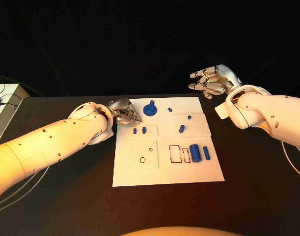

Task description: Assemble the parts on the task board

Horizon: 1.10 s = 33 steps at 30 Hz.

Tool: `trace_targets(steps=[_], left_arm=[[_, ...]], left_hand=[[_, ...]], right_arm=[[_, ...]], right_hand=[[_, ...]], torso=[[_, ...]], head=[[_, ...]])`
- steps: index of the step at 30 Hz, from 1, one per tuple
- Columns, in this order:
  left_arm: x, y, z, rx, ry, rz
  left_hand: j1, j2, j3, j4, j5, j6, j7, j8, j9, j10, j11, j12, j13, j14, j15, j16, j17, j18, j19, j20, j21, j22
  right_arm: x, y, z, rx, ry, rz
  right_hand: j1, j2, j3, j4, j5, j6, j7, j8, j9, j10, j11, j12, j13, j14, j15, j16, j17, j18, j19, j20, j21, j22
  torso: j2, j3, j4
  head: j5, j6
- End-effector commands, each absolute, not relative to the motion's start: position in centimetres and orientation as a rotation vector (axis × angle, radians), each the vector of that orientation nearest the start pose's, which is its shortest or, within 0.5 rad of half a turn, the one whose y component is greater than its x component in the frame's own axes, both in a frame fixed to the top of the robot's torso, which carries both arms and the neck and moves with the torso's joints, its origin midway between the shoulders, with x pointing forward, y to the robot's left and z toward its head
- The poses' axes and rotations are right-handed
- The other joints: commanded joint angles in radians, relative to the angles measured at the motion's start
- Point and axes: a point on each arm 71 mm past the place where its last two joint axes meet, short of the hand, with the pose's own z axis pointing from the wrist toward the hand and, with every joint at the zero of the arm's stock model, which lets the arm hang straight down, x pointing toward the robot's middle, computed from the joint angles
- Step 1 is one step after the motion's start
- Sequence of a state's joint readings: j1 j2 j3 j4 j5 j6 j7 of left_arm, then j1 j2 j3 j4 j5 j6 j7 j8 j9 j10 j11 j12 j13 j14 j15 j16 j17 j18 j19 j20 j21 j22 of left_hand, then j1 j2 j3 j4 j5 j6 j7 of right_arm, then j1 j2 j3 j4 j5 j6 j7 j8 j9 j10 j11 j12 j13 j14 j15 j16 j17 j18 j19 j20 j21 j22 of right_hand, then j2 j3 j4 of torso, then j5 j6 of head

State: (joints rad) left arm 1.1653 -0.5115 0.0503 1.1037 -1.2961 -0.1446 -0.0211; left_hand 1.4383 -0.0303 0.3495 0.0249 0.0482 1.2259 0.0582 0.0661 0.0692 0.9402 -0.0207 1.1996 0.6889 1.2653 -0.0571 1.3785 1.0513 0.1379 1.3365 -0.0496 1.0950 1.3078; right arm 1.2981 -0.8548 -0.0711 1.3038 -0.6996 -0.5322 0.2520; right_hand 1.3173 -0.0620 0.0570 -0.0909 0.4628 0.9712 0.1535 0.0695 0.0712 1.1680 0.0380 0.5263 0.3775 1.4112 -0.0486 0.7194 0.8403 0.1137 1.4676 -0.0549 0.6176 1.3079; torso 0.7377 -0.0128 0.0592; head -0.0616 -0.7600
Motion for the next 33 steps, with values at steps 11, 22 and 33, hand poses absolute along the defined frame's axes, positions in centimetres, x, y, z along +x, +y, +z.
trace_targets(steps=[11,22,33], left_arm=[[55.2,14.3,-20.6,0.020,1.796,-0.764],[55.2,14.6,-19.2,-0.061,1.706,-0.874],[54.9,15.1,-17.6,-0.153,1.630,-0.992]], left_hand=[[-0.006,-0.002,0.002,-0.005,0.003,-0.006,0.001,-0.004,-0.001,0.007,-0.002,-0.006,0.002,0.006,-0.002,-0.006,0.001,-0.014,-0.002,0.003,0.004,0.080],[-0.001,-0.026,0.009,0.000,0.002,-0.069,0.014,-0.004,-0.003,-0.009,0.010,-0.120,-0.079,-0.046,0.007,-0.069,-0.083,-0.002,-0.044,0.010,-0.070,0.045],[0.012,-0.056,0.014,0.005,0.002,-0.084,0.034,-0.005,-0.004,0.019,0.049,-0.493,-0.373,-0.146,0.034,-0.257,-0.285,0.038,-0.170,0.032,-0.346,-0.097]], right_arm=[[53.6,-28.5,-14.0,0.474,1.345,0.919],[53.6,-28.5,-14.1,0.469,1.360,0.912],[53.8,-28.3,-14.3,0.273,1.431,0.774]], right_hand=[[-0.008,-0.005,0.000,0.002,0.003,0.002,0.007,-0.005,-0.001,0.000,-0.008,0.004,0.001,0.009,0.000,-0.003,0.002,0.007,0.054,-0.008,0.001,0.078],[0.009,-0.003,0.027,-0.026,0.002,0.010,0.007,-0.005,-0.002,0.002,-0.010,-0.006,-0.006,0.009,-0.002,-0.003,0.003,0.006,0.054,-0.010,0.006,0.080],[0.030,0.007,0.140,-0.091,-0.111,0.107,-0.012,-0.007,-0.003,0.045,-0.006,-0.206,-0.144,0.017,-0.004,0.002,0.008,0.002,0.058,-0.013,0.049,0.092]], torso=[[0.000,-0.0005,0.0005],[-0.001,-0.0012,0.0014],[0.001,-0.0011,-0.0007]], head=[[-0.004,0.007],[-0.012,0.015],[-0.024,0.033]])
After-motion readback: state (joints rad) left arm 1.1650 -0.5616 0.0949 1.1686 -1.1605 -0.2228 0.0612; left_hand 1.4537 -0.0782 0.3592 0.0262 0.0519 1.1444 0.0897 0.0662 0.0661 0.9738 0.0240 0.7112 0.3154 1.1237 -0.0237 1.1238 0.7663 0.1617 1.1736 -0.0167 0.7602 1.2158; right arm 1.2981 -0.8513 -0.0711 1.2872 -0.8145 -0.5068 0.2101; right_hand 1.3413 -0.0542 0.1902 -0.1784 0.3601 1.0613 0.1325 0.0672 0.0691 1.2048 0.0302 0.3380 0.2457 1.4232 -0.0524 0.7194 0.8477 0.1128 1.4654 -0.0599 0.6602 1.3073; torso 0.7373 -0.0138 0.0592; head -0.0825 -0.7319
